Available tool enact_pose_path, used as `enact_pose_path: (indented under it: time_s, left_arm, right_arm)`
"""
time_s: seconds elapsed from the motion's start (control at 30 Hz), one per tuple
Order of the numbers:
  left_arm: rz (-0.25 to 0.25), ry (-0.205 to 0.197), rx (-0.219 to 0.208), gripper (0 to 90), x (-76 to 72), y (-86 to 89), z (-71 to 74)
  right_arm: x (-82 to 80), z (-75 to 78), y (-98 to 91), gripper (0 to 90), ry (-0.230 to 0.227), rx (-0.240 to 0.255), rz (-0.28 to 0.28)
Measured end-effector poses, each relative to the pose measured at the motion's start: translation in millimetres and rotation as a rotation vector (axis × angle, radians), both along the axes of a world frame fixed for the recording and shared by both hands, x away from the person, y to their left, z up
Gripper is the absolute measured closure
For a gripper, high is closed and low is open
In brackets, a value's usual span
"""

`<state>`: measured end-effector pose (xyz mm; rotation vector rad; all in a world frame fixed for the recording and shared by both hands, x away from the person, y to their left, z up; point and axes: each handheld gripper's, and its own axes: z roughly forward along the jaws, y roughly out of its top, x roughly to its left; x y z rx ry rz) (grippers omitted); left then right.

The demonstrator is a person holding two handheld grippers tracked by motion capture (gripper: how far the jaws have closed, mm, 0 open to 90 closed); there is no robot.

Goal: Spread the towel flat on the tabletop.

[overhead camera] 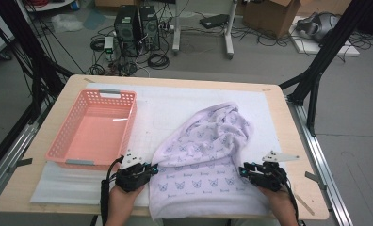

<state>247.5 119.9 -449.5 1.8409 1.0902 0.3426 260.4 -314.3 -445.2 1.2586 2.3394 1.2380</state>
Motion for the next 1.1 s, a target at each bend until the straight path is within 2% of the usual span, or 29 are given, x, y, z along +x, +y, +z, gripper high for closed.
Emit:
enact_pose_path:
  time_s: [0.03,0.07,0.13,0.2,0.23,0.33,0.4,0.47,0.57,0.63,0.67,0.73,0.83,0.9,0.93,1.0,1.03,1.1]
  left_arm:
    - [0.0,0.0,0.002,81.0,0.0,0.3,0.0]
    - [0.001,-0.001,0.003,80.9,-0.2,0.3,0.0]
    - [0.002,-0.002,0.002,80.9,-0.4,0.5,0.0]
    - [0.006,-0.003,0.004,80.8,-0.7,0.7,0.1]
    - [0.011,-0.004,0.004,80.8,-0.7,1.0,0.2]
    - [0.014,-0.006,0.007,80.9,-0.7,2.7,0.2]
    - [0.015,-0.005,0.004,80.9,-1.0,3.4,0.2]
    - [0.017,-0.009,0.006,81.4,-1.1,3.7,0.3]
    - [0.015,-0.012,0.009,82.9,-1.3,3.5,0.2]
    - [0.012,-0.011,0.006,83.2,-1.6,2.6,0.3]
    - [0.008,-0.012,-0.001,83.0,-1.6,1.9,0.6]
    - [0.0,-0.014,-0.017,79.7,-1.9,-0.6,2.0]
    - [-0.023,-0.004,-0.051,66.5,-0.7,-4.8,2.8]
    - [-0.029,0.012,-0.064,57.1,1.5,-8.6,1.9]
    - [-0.032,0.017,-0.066,54.7,2.6,-11.7,1.3]
    - [-0.046,0.034,-0.054,51.2,6.1,-18.3,0.7]
    - [-0.058,0.046,-0.044,50.4,8.6,-21.5,0.3]
    - [-0.074,0.095,-0.02,47.9,14.8,-28.6,-1.8]
  right_arm:
    - [0.8,-2.0,4.8,69.1,0.008,-0.033,0.001]
    - [0.4,-2.4,7.3,72.7,-0.013,-0.053,-0.011]
    - [0.7,-1.5,9.3,77.8,-0.012,-0.067,-0.03]
    - [-1.6,-0.3,12.9,83.9,-0.046,-0.114,-0.025]
    - [-3.2,0.9,14.7,84.1,-0.074,-0.155,-0.033]
    - [-5.1,3.6,13.4,84.8,-0.125,-0.248,-0.105]
    - [-4.6,3.9,7.5,85.3,-0.139,-0.273,-0.146]
    - [-5.5,4.2,4.2,85.0,-0.179,-0.343,-0.218]
    - [-3.5,5.1,-6.8,85.9,-0.182,-0.35,-0.313]
    - [-3.1,6.9,-18.7,84.1,-0.178,-0.325,-0.374]
    - [-3.3,7.8,-26.1,84.1,-0.169,-0.29,-0.387]
    - [-5.9,10.1,-36.9,83.5,-0.156,-0.212,-0.375]
    - [-9.2,13.2,-44.1,80.4,-0.151,-0.158,-0.329]
    - [-10.8,14.6,-46.5,76.7,-0.154,-0.15,-0.33]
    - [-10.2,14.3,-47.7,74.8,-0.144,-0.129,-0.325]
    - [-8.7,11.6,-47.0,71.1,-0.124,-0.141,-0.324]
    - [-6.7,8.7,-46.5,68.9,-0.092,-0.139,-0.32]
    - [-3.8,1.4,-44.7,68.5,-0.066,-0.163,-0.311]
